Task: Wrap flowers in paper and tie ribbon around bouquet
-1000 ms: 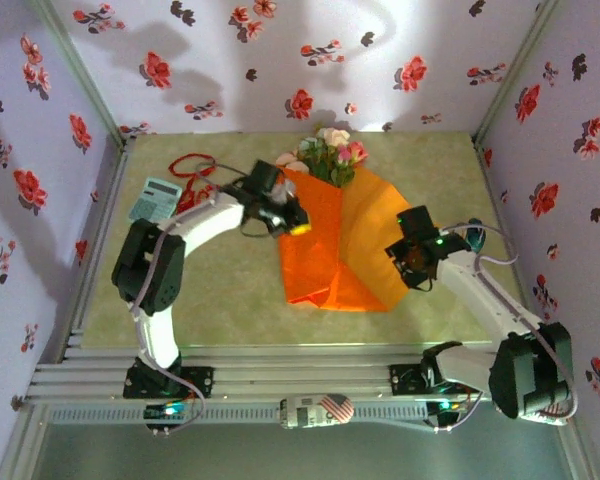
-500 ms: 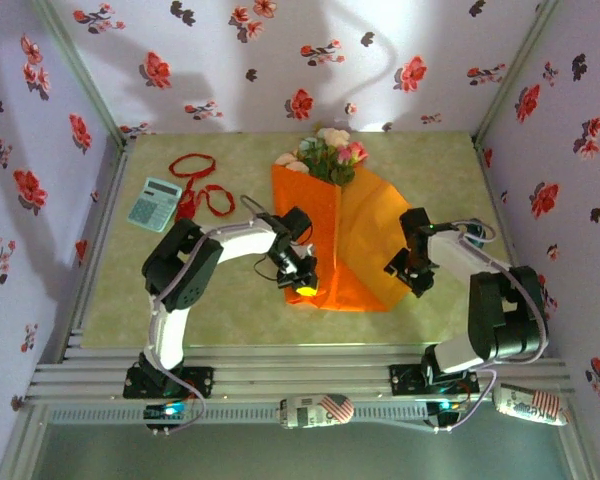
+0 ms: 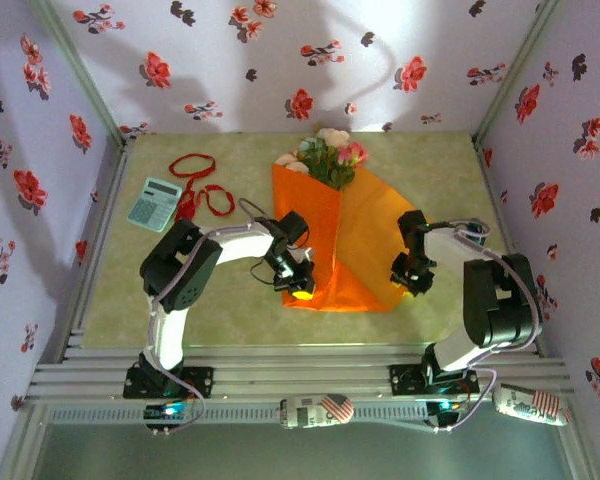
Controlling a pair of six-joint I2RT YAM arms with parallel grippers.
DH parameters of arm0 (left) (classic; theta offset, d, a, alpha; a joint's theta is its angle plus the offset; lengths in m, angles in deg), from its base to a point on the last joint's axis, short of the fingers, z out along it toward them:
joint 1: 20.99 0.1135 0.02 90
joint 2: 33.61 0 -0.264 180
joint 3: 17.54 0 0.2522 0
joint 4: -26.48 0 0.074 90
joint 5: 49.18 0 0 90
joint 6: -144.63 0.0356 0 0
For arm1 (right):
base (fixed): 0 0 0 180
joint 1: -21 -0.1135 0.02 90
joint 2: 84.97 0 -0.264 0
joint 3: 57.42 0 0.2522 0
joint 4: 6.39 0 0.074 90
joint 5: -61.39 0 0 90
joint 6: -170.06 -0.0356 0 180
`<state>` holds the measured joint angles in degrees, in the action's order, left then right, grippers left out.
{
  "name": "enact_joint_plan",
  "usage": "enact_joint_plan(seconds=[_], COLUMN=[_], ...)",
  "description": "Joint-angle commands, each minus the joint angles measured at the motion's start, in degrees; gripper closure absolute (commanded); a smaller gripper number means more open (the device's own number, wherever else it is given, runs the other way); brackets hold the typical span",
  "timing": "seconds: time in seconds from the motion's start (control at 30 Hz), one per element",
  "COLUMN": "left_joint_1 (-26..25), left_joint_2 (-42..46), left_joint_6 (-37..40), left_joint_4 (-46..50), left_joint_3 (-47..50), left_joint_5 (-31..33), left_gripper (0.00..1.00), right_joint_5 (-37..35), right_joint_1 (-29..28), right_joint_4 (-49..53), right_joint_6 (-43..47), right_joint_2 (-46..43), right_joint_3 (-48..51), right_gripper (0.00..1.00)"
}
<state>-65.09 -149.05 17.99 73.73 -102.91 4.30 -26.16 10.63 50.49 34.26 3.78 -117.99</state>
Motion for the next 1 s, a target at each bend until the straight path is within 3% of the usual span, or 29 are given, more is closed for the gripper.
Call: enact_joint_plan(seconds=[0.0, 0.17, 0.4, 0.57, 0.97], left_joint_1=[0.2, 0.1, -0.1, -0.6, -1.7], left_joint_2=[-1.4, -0.2, 4.9, 3.4, -3.4], left_joint_6=[1.8, 0.7, -1.9, -3.6, -4.0], left_joint_4=[4.4, 3.6, 3.7, 1.2, -0.9], left_joint_3=[1.0, 0.9, -1.4, -1.9, -2.5], left_joint_5=[6.6, 7.5, 8.0, 5.8, 7.2], left_gripper=[0.99, 0.99, 0.96, 0.95, 0.98], right_joint_5=[-0.8, -3.5, -8.8, -10.2, -2.5], right_joint_1=[0.2, -1.0, -7.9, -12.1, -23.8], right_joint_4=[-4.7, -3.2, 4.1, 5.5, -2.1], right_joint_6=[0.9, 2.8, 4.9, 5.6, 12.7], right_joint_2=[0.7, -4.1, -8.8, -11.0, -12.9], right_joint_3=[-0.4, -2.3, -9.9, -14.7, -21.6], right_gripper=[0.84, 1.0, 1.0, 1.0, 1.0])
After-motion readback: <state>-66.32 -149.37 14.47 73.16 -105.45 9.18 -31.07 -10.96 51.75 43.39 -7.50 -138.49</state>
